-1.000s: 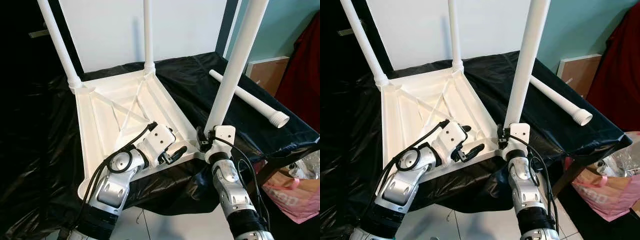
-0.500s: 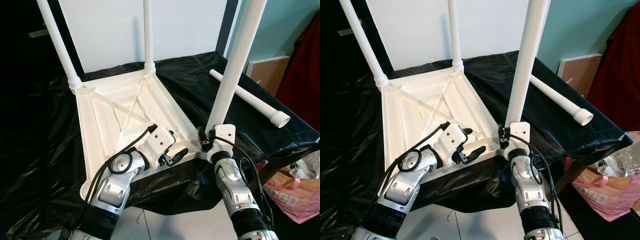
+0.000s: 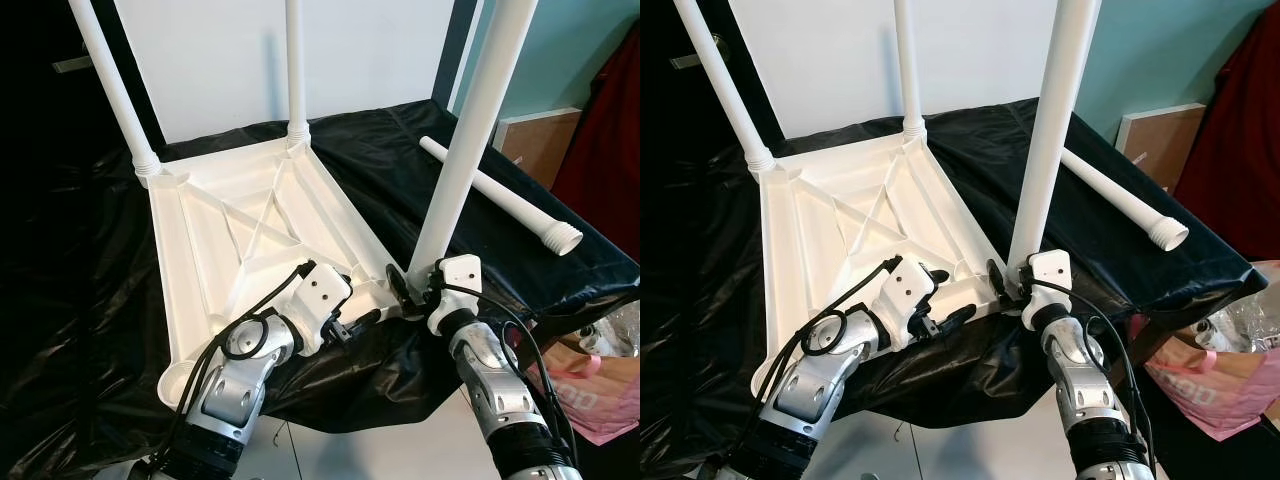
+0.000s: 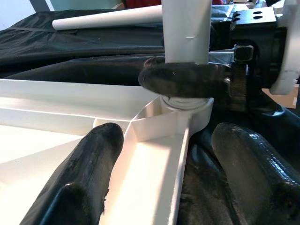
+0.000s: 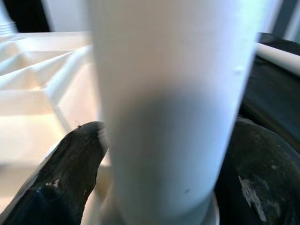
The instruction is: Building children table
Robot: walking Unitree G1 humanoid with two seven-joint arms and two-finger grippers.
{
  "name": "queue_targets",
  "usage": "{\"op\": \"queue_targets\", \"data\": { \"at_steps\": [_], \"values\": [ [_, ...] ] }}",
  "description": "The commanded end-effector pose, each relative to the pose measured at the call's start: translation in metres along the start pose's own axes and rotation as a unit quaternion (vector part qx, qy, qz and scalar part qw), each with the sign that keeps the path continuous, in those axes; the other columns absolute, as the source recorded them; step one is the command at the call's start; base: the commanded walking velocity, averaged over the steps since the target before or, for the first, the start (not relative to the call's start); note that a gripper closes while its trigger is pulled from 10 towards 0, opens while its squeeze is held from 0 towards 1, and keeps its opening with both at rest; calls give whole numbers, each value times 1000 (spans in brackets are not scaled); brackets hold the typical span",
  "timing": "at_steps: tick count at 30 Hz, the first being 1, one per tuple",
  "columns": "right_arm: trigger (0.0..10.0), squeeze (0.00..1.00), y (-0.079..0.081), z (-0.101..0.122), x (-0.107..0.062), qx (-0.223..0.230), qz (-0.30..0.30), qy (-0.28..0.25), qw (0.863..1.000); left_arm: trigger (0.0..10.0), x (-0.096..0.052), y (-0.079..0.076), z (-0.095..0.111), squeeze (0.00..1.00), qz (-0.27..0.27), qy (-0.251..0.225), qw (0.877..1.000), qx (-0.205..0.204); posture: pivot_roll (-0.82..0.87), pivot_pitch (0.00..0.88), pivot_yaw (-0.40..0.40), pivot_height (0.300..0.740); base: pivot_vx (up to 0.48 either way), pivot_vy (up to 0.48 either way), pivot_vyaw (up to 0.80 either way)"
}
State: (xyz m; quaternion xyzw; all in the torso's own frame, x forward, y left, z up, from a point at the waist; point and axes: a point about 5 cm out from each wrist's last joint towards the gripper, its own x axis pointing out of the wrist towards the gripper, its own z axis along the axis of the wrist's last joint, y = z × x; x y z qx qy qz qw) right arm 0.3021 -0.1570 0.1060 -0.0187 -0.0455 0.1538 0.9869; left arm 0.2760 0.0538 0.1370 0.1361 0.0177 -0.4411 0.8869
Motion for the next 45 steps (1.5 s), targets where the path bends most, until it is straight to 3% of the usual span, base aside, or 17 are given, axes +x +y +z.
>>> {"op": "queue_targets", "data": {
  "at_steps": [1,3,5,15,20,21,23,24,25,26,33,34,40,45],
  "values": [
    [10000,0,1,3,-1,-3,38,-8,999,10000,2,-1,-6,0,17,12,1000,-12,-73,0,14,740,0,0,0],
    [10000,0,-3,4,0,-20,95,-6,995,10000,3,-2,-6,0,13,12,1000,-22,-79,0,17,740,0,0,0],
    [10000,0,-5,5,2,-24,111,-4,994,10000,4,-3,-5,0,9,11,1000,-23,-79,0,17,740,0,0,0],
    [10000,0,-12,8,22,-62,166,13,984,10000,6,-6,-3,0,-14,7,1000,-25,-74,0,14,740,0,0,0],
    [10000,0,-11,6,25,-64,175,19,982,10000,6,-5,-2,0,-13,7,1000,-24,-73,0,12,740,0,0,0],
    [8392,0,-10,5,26,-61,180,22,981,10000,6,-5,-2,0,-12,7,1000,-25,-68,0,8,740,0,0,0],
    [8392,0,-10,5,26,-61,180,22,981,10000,6,-5,-2,0,-12,7,1000,-25,-68,0,8,740,0,0,0],
    [2745,0,-10,4,26,-61,187,23,980,10000,6,-4,-1,0,-11,6,1000,-25,-63,0,3,740,0,0,0],
    [2745,0,-10,4,26,-61,187,23,980,10000,6,-4,-1,0,-11,6,1000,-25,-63,0,3,740,0,0,0],
    [0,0,-10,2,25,-57,187,27,980,10000,5,-4,-1,0,-8,6,1000,-27,-61,0,3,740,0,0,0],
    [0,0,-14,-5,22,-46,180,35,982,10000,5,-2,0,0,-3,5,1000,-27,-62,0,7,740,0,0,0],
    [10000,0,-16,-8,20,-35,166,39,985,10000,5,-2,0,0,-4,5,1000,-26,-65,0,9,740,0,0,0],
    [10000,0,-17,-11,19,-18,152,40,987,10000,4,-1,0,0,-5,7,1000,-24,-68,0,12,740,0,0,0],
    [10000,0,-19,-19,18,1,67,56,996,10000,4,0,-1,0,-3,8,1000,-24,-68,0,9,740,0,0,0]
  ]
}}
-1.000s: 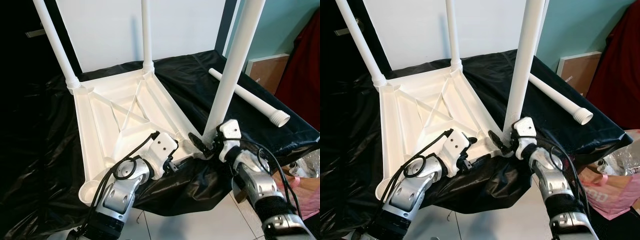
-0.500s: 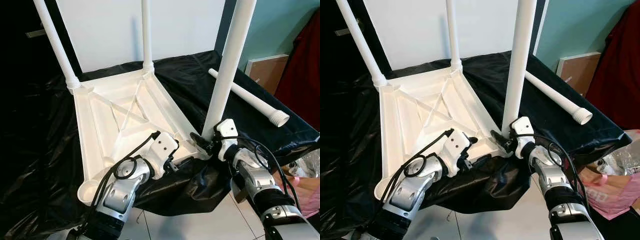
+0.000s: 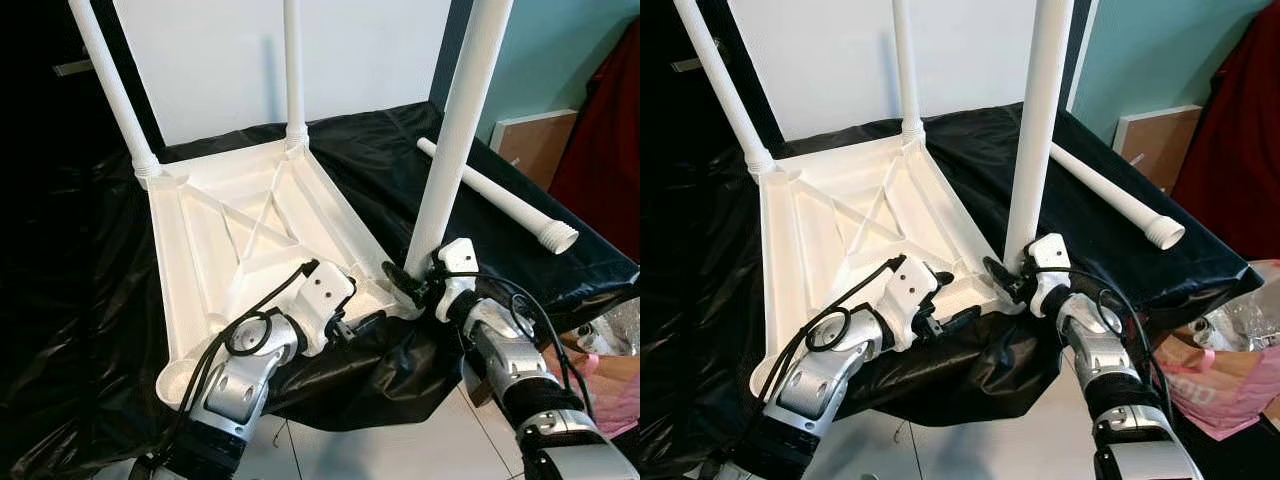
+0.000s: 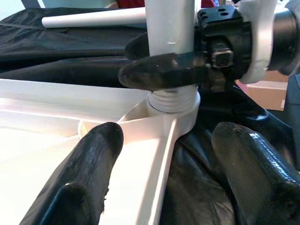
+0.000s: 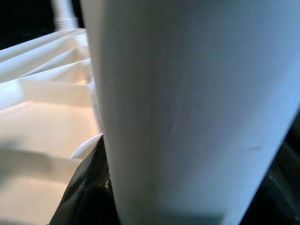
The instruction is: Building children table
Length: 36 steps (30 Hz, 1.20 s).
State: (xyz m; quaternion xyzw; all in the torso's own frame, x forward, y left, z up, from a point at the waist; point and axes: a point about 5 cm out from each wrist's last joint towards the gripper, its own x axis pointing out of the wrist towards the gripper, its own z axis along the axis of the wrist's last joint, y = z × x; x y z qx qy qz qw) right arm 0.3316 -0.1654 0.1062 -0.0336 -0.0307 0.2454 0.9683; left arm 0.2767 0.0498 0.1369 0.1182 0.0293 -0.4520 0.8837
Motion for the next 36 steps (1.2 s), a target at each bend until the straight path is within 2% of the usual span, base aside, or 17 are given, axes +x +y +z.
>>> {"op": "queue_targets", "data": {
  "at_steps": [1,6,8,10,11,13,16,17,18,21,29,30,31,36],
  "values": [
    [10000,0,0,-19,-8,22,-56,42,997,10000,0,1,-2,0,11,7,1000,-4,-69,0,8,740,0,0,0],
    [10000,0,3,-25,-9,24,-112,53,992,10000,0,0,-3,0,11,8,1000,-7,-68,0,5,740,0,0,0],
    [10000,0,6,-28,-12,36,-184,48,981,10000,-1,-1,-4,0,11,10,1000,-10,-64,0,2,740,0,0,0],
    [10000,0,6,-27,-12,36,-199,44,978,10000,-2,-2,-5,0,10,10,1000,-10,-64,0,2,740,0,0,0],
    [10000,0,11,-27,-13,40,-235,42,970,10000,-3,-2,-6,0,12,13,1000,-11,-64,0,-4,740,0,0,0],
    [10000,0,11,-27,-13,40,-235,42,970,10000,-3,-2,-6,0,12,13,1000,-11,-64,0,-4,740,0,0,0],
    [10000,0,21,-29,-10,64,-277,43,958,10000,-5,-2,-7,0,15,15,1000,-12,-60,0,-9,740,0,0,0],
    [10000,0,21,-29,-10,64,-277,43,958,10000,-5,-2,-7,0,15,15,1000,-12,-60,0,-9,740,0,0,0],
    [10000,0,29,-25,-5,69,-265,30,961,10000,-5,-1,-7,0,18,14,1000,-14,-65,0,-7,740,0,0,0],
    [10000,0,32,-21,-3,71,-257,20,963,10000,-5,0,-6,0,19,14,1000,-14,-65,0,-7,740,0,0,0],
    [10000,0,31,-16,-5,65,-263,7,963,10000,-6,3,-7,0,23,17,1000,-11,-57,0,-10,740,0,0,0],
    [10000,686,32,-14,-6,65,-259,2,964,10000,-6,4,-7,0,26,17,999,-12,-54,0,-10,740,0,0,0],
    [10000,1000,33,-13,-6,67,-254,-4,965,10000,-7,5,-7,0,28,17,999,-11,-54,0,-11,740,0,0,0],
    [10000,1000,31,-11,-8,61,-247,-12,967,10000,-7,7,-6,0,34,17,999,-11,-50,0,-13,740,0,0,0]
  ]
}}
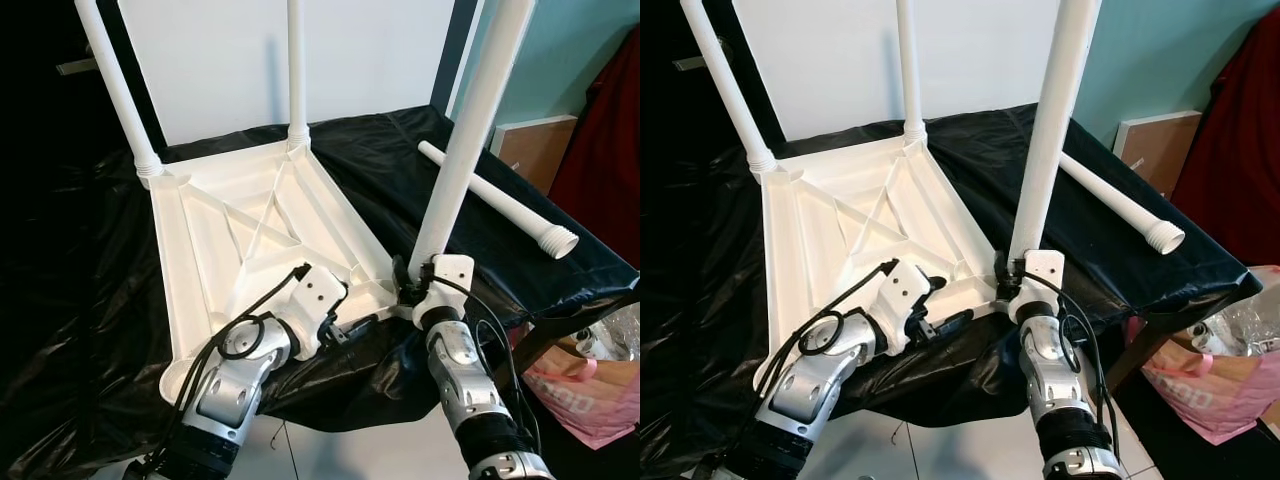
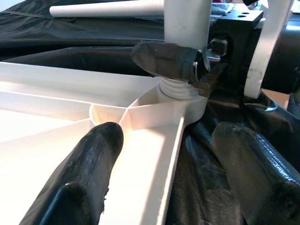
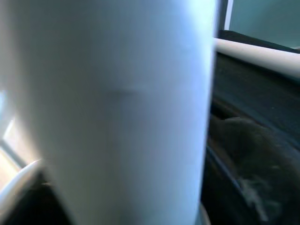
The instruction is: Building children table
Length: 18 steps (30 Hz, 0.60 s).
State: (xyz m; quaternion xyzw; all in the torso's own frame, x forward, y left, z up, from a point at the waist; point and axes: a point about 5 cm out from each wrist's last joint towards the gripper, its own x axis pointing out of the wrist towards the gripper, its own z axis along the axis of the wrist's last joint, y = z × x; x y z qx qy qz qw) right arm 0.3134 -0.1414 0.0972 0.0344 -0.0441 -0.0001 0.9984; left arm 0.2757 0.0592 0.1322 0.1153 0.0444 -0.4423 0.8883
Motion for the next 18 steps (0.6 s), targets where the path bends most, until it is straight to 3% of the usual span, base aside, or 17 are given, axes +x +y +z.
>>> {"op": "queue_targets", "data": {
  "at_steps": [1,9,10,15,18],
  "values": [
    [10000,1000,-1,-4,-3,3,0,9,1000,10000,0,3,1,0,25,4,1000,-1,-50,0,-13,740,0,0,0],
    [10000,1000,-6,1,-8,1,39,-8,999,10000,-1,5,1,0,31,3,1000,-1,-52,0,-13,740,0,0,0],
    [10000,0,-7,2,-9,-3,61,-11,998,10000,-1,5,1,0,28,2,1000,-1,-56,0,-12,740,0,0,0],
    [10000,0,-8,4,-10,-7,99,-12,995,10000,-1,4,0,0,22,4,1000,1,-61,0,-11,740,0,0,0],
    [10000,0,-10,10,-9,-31,161,-19,986,10000,0,4,1,0,17,1,1000,3,-66,0,-3,740,0,0,0]
  ]
}}
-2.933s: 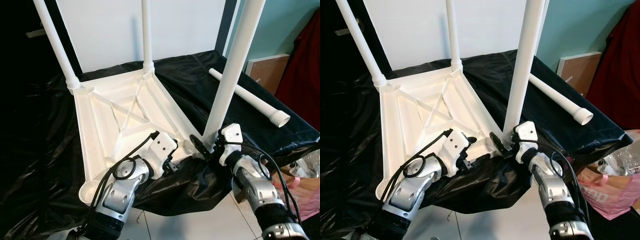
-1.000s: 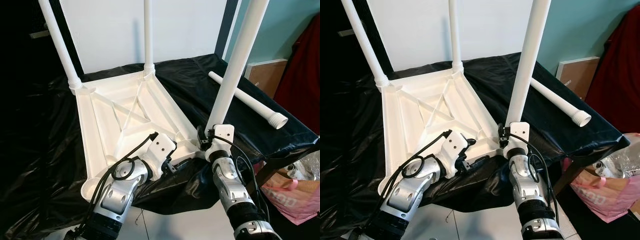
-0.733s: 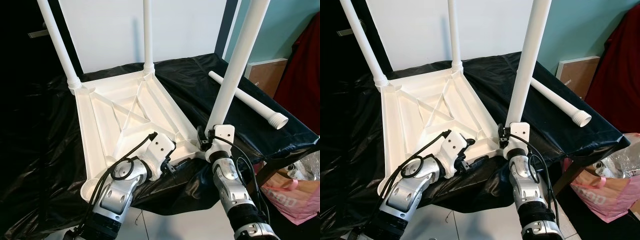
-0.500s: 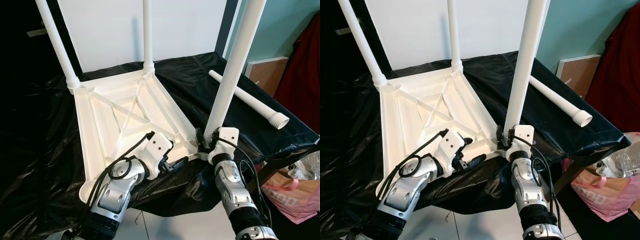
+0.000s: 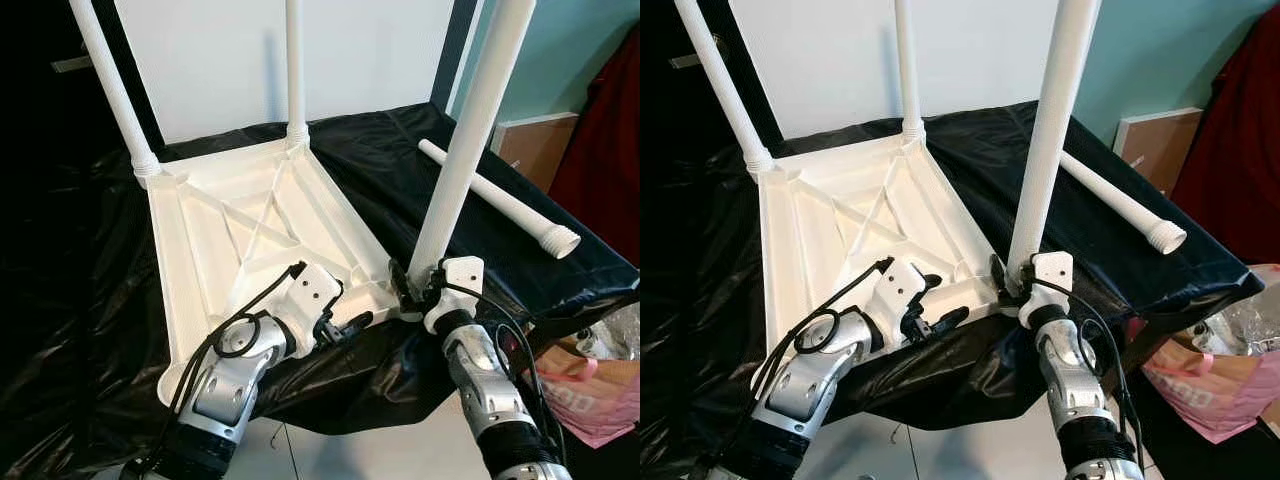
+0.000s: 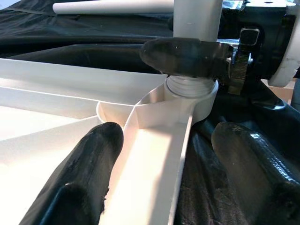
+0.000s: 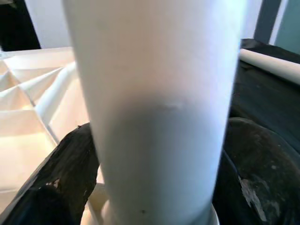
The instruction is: Building children table
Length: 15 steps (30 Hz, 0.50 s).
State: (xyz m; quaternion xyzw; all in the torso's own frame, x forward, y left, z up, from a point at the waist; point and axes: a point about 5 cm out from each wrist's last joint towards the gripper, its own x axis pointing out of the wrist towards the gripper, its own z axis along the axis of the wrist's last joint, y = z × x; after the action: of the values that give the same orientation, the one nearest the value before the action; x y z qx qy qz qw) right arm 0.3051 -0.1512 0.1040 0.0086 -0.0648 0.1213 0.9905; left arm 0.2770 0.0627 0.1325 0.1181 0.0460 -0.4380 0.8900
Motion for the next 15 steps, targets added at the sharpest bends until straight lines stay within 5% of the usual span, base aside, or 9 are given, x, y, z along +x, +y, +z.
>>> {"op": "queue_targets", "data": {
  "at_steps": [1,5,14,15],
  "values": [
    [10000,0,0,2,-1,-10,38,-2,999,10000,2,1,2,0,12,-2,1000,2,-66,0,-3,740,0,0,0],
    [10000,0,-1,5,1,-28,116,5,993,10000,3,2,4,0,9,-4,1000,6,-75,0,3,740,0,0,0],
    [10000,0,-18,7,11,-63,158,28,985,10000,7,3,6,0,10,-7,1000,5,-78,0,1,740,0,0,0],
    [8510,0,-18,6,12,-68,164,31,984,10000,8,3,7,0,10,-8,1000,4,-77,0,0,740,0,0,0]
  ]
}}
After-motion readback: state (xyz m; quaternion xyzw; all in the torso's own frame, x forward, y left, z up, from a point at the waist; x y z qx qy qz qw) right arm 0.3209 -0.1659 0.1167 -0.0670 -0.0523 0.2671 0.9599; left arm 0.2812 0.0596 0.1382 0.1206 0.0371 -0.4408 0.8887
